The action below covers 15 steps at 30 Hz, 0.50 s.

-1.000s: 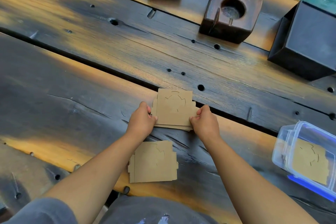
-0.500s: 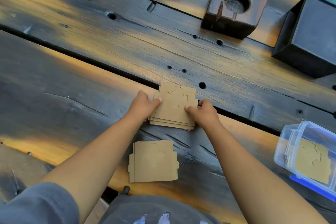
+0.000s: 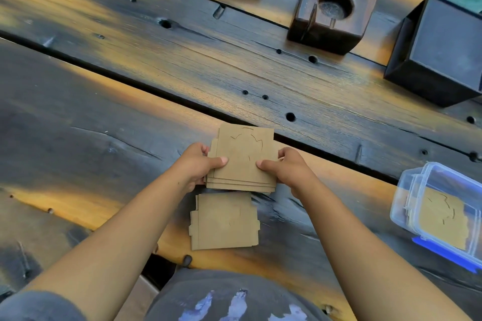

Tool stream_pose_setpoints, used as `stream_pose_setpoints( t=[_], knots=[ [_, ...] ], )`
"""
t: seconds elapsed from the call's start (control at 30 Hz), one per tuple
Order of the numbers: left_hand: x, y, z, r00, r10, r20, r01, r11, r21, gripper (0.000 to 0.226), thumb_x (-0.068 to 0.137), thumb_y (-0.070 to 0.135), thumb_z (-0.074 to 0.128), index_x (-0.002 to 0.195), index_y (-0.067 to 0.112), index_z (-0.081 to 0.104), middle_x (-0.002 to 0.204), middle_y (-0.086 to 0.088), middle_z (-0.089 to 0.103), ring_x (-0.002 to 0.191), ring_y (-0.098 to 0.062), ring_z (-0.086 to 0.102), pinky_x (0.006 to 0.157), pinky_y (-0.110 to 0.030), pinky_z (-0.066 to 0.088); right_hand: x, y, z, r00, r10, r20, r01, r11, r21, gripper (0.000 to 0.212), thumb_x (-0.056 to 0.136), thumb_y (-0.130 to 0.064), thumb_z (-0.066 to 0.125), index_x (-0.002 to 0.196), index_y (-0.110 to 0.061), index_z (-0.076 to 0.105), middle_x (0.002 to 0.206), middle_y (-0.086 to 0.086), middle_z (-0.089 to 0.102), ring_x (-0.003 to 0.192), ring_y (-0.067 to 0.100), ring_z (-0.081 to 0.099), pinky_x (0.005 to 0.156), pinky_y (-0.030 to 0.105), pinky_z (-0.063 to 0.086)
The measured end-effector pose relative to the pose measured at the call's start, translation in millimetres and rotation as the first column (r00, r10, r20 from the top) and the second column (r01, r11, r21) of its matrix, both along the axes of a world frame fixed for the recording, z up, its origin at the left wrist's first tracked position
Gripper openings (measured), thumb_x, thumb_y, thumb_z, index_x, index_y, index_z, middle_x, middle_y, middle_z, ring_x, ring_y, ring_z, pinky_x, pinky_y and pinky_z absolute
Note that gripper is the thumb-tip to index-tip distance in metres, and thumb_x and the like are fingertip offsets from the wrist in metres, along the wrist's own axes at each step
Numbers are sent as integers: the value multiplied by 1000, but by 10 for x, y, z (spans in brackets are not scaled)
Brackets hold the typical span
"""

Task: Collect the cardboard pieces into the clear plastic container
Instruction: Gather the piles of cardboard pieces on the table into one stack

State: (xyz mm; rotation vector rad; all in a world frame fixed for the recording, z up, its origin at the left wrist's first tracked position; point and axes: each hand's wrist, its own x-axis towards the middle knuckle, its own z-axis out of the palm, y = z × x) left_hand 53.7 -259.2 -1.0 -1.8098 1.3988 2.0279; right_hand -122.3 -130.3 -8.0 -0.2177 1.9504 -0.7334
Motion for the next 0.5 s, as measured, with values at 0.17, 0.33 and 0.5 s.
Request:
stream_pose_setpoints(
  t=[0.17, 0.33, 0.5],
  knots=[
    [429, 282, 113, 1000, -24, -9, 23, 999, -40, 40, 82, 17, 77, 111, 11, 50, 106, -12, 66, 98, -29, 67, 86, -50, 57, 373, 268, 129, 994, 107, -38, -108, 994, -31, 45, 72, -30, 83, 99, -14, 51, 91, -2, 58, 82, 14, 61, 67, 31, 52],
    [794, 670, 20, 999, -45, 10, 45, 996, -75, 33, 82, 13, 76, 102, 12, 50, 105, -12, 69, 97, -27, 68, 82, -45, 56, 644, 534, 69, 978, 204, -31, -202, 978, 48, 40, 73, -34, 80, 94, -20, 49, 98, -3, 61, 95, 20, 64, 88, 45, 53],
    [991, 919, -137, 988, -121, 101, 132, 985, -112, 34, 78, 19, 79, 99, 16, 52, 102, -9, 69, 98, -27, 67, 89, -52, 54, 858, 718, -48, 968, 247, -42, -241, 964, 116, 44, 73, -32, 80, 99, -15, 49, 99, -1, 59, 93, 20, 61, 85, 39, 52]
  ],
)
